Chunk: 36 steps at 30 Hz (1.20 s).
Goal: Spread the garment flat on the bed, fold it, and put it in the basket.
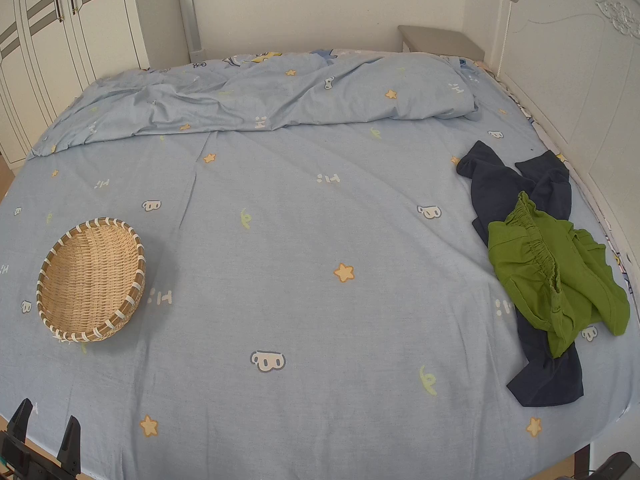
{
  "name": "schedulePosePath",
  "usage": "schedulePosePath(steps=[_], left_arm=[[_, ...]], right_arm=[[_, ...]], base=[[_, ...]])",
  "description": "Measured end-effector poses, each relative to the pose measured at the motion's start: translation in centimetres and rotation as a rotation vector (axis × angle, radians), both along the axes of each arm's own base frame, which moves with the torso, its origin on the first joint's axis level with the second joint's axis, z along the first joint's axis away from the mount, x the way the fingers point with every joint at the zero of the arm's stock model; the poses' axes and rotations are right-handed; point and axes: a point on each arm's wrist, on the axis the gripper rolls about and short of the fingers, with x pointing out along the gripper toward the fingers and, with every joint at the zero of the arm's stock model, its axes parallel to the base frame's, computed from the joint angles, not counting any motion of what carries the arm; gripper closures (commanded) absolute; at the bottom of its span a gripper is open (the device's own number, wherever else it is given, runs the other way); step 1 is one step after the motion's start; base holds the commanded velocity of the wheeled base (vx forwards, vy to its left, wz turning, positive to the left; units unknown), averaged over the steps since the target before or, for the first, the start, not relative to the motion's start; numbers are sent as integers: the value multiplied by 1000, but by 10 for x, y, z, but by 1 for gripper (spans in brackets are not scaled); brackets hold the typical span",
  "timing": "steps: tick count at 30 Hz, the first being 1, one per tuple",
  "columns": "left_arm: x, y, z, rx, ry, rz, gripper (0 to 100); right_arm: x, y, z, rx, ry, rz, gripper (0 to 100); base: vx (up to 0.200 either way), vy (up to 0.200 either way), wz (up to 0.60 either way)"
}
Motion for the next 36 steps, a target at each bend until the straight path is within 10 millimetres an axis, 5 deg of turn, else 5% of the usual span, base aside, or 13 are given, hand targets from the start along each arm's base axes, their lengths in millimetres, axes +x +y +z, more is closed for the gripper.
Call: schedulePosePath(steps=[9,16,25,36], left_arm=[[0,0,0,0,0,0,0],[0,0,0,0,0,0,0],[0,0,0,0,0,0,0],[0,0,0,0,0,0,0]], right_arm=[[80,8,43,-30,258,-14,0],[173,12,58,-37,430,19,0],[290,-4,33,0,497,65,0],[349,-41,-2,34,552,30,0]], base=[[0,0,0],[0,0,0],[0,0,0],[0,0,0]])
